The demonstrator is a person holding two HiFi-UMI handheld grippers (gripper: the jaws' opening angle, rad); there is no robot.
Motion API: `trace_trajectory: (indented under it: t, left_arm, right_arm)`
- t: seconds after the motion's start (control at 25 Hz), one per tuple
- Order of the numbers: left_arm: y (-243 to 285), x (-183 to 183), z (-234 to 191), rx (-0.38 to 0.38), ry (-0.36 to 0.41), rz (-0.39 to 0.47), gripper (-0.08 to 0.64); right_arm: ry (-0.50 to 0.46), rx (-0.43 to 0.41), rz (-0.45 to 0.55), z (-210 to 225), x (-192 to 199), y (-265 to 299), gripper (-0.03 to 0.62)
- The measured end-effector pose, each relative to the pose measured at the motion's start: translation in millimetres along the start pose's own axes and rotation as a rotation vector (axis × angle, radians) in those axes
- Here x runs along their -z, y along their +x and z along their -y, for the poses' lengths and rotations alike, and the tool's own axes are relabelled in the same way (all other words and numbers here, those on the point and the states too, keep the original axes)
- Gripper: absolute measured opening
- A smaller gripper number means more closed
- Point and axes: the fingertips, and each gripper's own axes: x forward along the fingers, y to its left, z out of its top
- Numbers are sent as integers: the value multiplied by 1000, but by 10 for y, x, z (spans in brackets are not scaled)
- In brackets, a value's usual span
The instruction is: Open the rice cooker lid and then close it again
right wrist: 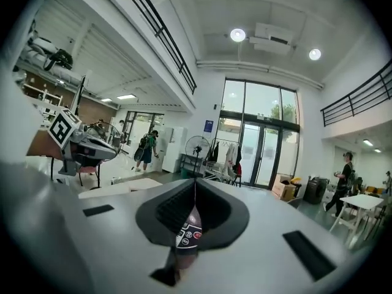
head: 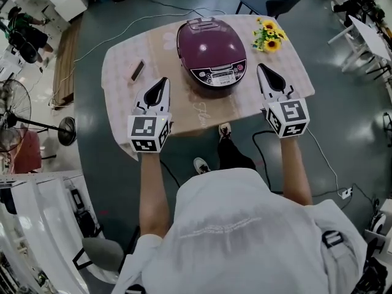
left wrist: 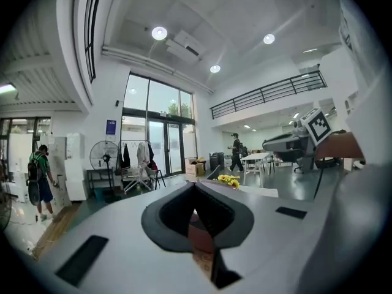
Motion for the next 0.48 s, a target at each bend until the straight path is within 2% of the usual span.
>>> trace_trajectory:
  t: [0.28, 0.48]
  left_arm:
    - [-134, -511, -58, -8, 68, 87, 15]
    - [-181, -726, -140, -14, 123, 103, 15]
  right_arm:
    - [-44, -26, 68, -135, -434, 26, 26]
    - [-90, -53, 87, -236, -669, 74, 26]
